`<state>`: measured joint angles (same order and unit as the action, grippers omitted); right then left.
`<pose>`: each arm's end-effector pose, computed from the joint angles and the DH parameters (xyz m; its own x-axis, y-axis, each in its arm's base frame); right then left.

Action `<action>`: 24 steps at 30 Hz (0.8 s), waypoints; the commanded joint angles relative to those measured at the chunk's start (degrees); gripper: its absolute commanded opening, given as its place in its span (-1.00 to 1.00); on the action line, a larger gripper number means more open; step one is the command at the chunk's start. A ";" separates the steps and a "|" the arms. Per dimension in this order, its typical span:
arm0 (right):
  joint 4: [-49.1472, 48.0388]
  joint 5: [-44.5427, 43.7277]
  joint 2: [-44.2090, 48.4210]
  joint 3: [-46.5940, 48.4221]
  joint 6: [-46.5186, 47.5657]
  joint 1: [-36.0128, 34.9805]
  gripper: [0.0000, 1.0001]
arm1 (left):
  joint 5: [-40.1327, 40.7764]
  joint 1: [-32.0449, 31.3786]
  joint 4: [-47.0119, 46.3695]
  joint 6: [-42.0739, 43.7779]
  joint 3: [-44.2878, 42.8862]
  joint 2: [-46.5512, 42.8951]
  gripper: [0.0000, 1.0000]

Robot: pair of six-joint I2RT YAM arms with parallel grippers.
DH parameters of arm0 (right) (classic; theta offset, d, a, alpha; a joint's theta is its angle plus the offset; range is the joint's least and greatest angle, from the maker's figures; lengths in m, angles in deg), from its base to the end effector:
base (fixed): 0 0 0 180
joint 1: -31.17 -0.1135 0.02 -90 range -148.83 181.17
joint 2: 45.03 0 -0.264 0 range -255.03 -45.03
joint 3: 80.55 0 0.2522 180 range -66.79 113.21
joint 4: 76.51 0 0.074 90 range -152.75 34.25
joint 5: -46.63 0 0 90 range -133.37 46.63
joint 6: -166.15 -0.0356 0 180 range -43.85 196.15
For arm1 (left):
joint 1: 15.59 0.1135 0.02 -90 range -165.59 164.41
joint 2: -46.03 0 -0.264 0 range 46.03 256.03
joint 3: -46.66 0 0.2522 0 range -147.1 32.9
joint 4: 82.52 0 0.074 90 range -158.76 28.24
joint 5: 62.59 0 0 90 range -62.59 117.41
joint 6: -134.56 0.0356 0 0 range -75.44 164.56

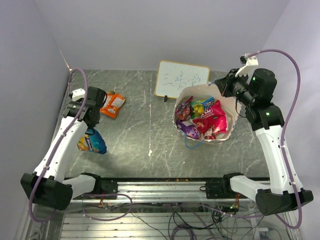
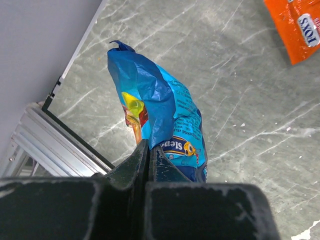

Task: Take the snacks out of the paper bag
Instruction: Place the snack at the center of the board, then adjust the paper bag at the center of the board.

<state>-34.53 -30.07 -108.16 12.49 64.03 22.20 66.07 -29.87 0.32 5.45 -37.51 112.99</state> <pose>0.2215 0.0433 0.4520 -0.2805 0.1626 -0.9460 -0.3222 0.9124 0.2524 0.1989 -0.0277 0.3383 -0.6489 -0.3431 -0.6791 -0.6012 0.7782 0.1812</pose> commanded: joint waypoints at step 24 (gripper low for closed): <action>-1.08 7.44 -1.94 0.04 4.45 -0.14 -1.00 | -31.88 1.80 -20.97 5.80 -0.78 14.33 0.99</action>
<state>-34.64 -25.76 -110.22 12.49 66.15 22.20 40.12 -28.28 -17.56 9.93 -39.89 130.22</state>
